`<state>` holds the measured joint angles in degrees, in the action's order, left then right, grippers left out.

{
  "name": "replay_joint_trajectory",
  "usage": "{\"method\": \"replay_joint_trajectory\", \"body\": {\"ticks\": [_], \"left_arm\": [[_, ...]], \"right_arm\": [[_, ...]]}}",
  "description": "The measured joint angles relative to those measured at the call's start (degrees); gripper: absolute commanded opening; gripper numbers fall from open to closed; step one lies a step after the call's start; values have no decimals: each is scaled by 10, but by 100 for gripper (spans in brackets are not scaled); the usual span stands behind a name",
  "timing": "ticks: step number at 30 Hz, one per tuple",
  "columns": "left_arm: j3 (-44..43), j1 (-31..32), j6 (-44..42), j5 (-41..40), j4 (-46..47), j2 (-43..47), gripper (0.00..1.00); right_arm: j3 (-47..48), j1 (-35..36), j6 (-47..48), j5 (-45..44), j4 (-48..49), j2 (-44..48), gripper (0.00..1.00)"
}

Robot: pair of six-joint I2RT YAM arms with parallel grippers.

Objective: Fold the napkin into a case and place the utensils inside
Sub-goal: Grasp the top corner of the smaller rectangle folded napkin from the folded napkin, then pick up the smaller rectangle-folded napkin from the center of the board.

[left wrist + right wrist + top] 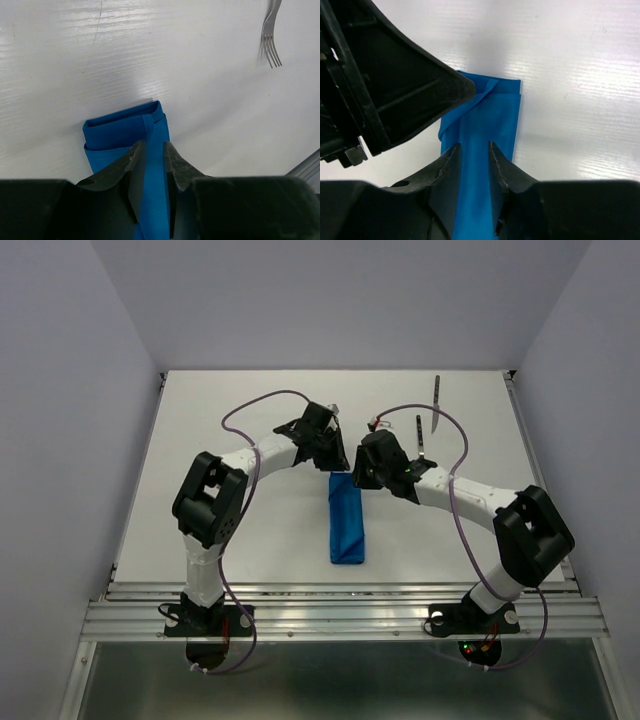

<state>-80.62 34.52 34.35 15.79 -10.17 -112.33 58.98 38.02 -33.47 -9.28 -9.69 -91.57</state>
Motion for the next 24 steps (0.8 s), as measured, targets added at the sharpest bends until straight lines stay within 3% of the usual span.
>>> {"method": "replay_joint_trajectory", "body": {"ticks": [2, 10, 24], "left_arm": [[0, 0, 0, -1, -3, 5, 32], [0, -9, -7, -24, -34, 35, 33], [131, -105, 4, -53, -29, 179, 33]], "right_arm": [[-3, 9, 0, -8, -9, 2, 49], [-10, 61, -10, -43, -41, 20, 59], [48, 160, -30, -117, -114, -71, 59]]}}
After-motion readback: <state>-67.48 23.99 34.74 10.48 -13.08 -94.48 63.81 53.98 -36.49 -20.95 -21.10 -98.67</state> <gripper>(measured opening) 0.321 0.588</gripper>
